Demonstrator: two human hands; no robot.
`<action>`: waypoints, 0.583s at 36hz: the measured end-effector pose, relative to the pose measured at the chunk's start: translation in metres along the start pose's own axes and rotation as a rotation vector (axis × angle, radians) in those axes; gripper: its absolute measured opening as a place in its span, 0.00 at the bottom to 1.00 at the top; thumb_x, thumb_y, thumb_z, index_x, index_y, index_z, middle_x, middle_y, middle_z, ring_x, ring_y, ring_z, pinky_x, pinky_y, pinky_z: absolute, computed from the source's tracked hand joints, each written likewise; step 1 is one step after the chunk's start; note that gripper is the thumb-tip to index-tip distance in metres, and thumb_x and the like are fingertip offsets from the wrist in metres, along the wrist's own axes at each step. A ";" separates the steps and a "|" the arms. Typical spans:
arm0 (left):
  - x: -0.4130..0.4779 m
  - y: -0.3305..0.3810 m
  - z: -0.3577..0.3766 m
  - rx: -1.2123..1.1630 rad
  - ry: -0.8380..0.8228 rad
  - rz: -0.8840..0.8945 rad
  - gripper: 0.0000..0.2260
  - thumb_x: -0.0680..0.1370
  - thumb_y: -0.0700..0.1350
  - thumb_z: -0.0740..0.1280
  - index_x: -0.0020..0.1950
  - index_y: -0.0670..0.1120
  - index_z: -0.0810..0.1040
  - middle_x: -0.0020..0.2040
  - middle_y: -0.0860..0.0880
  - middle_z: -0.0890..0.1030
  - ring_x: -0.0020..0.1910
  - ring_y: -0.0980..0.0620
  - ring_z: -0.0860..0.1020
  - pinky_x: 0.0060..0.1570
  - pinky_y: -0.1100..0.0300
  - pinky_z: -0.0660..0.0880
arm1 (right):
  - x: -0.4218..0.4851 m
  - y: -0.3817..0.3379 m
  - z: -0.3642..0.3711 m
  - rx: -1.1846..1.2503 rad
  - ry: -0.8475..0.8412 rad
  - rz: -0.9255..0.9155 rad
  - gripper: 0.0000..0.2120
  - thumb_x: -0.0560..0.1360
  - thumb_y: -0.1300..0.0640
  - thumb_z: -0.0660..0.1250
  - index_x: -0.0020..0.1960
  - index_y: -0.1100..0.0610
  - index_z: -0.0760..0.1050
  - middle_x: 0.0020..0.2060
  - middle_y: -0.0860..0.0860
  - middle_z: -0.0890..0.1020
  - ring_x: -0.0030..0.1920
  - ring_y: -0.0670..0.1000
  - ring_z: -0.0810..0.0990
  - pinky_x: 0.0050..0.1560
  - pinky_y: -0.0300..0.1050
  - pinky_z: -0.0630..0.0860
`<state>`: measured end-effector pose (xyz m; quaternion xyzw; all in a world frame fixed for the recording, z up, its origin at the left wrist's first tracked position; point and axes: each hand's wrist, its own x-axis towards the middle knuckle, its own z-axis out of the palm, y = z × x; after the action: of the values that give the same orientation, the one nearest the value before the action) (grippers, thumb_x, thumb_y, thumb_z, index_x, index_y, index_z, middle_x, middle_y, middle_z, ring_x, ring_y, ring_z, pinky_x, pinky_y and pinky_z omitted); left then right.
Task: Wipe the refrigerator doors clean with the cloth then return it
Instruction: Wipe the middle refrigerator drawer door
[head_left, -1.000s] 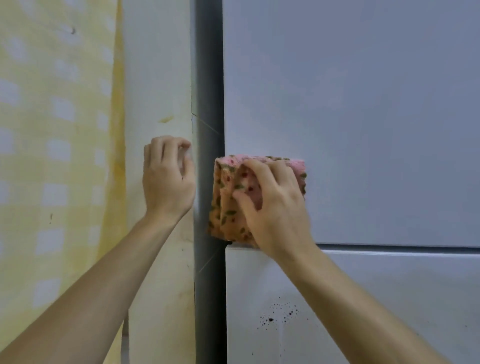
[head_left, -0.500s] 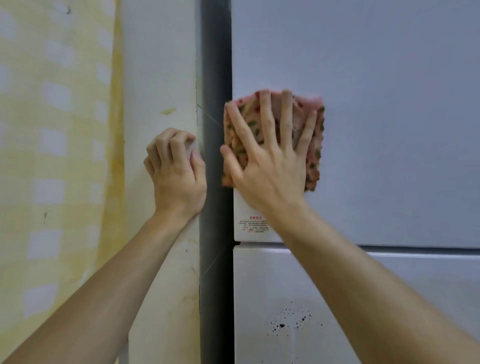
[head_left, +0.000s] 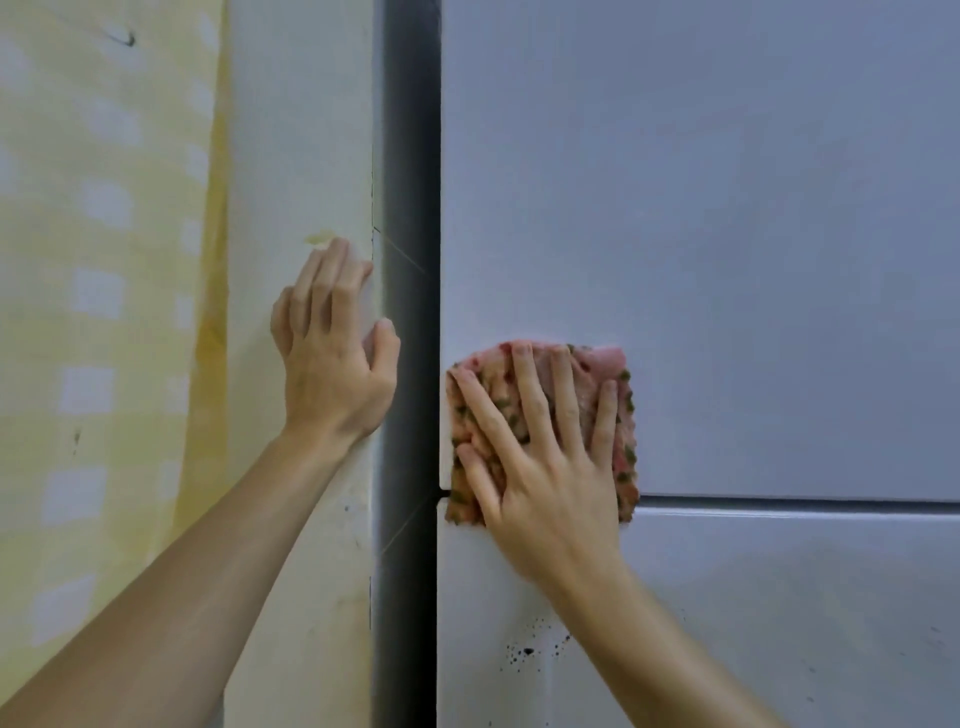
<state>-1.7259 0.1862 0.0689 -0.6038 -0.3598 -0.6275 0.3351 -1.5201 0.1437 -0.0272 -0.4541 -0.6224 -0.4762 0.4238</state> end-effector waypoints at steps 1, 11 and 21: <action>0.000 0.000 0.000 0.010 -0.010 -0.007 0.27 0.80 0.49 0.60 0.79 0.46 0.66 0.83 0.46 0.62 0.83 0.45 0.56 0.80 0.39 0.50 | 0.004 0.006 -0.002 -0.005 -0.003 -0.005 0.32 0.84 0.36 0.56 0.85 0.40 0.50 0.85 0.54 0.50 0.85 0.60 0.45 0.81 0.70 0.42; -0.003 0.005 -0.004 0.012 -0.054 -0.087 0.32 0.77 0.60 0.59 0.79 0.48 0.68 0.85 0.48 0.59 0.85 0.46 0.53 0.80 0.32 0.46 | 0.124 0.061 -0.027 -0.010 0.089 0.295 0.35 0.81 0.29 0.51 0.85 0.38 0.47 0.85 0.57 0.45 0.84 0.62 0.40 0.79 0.73 0.38; -0.012 0.008 -0.003 0.013 -0.060 -0.066 0.33 0.79 0.60 0.58 0.82 0.49 0.62 0.85 0.47 0.58 0.85 0.46 0.51 0.80 0.32 0.44 | -0.008 0.049 -0.006 -0.059 0.082 0.100 0.29 0.85 0.40 0.52 0.85 0.41 0.53 0.85 0.57 0.52 0.84 0.62 0.49 0.80 0.72 0.48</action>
<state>-1.7204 0.1796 0.0572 -0.6081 -0.3934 -0.6175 0.3069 -1.4699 0.1427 -0.0238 -0.4770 -0.5670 -0.4907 0.4586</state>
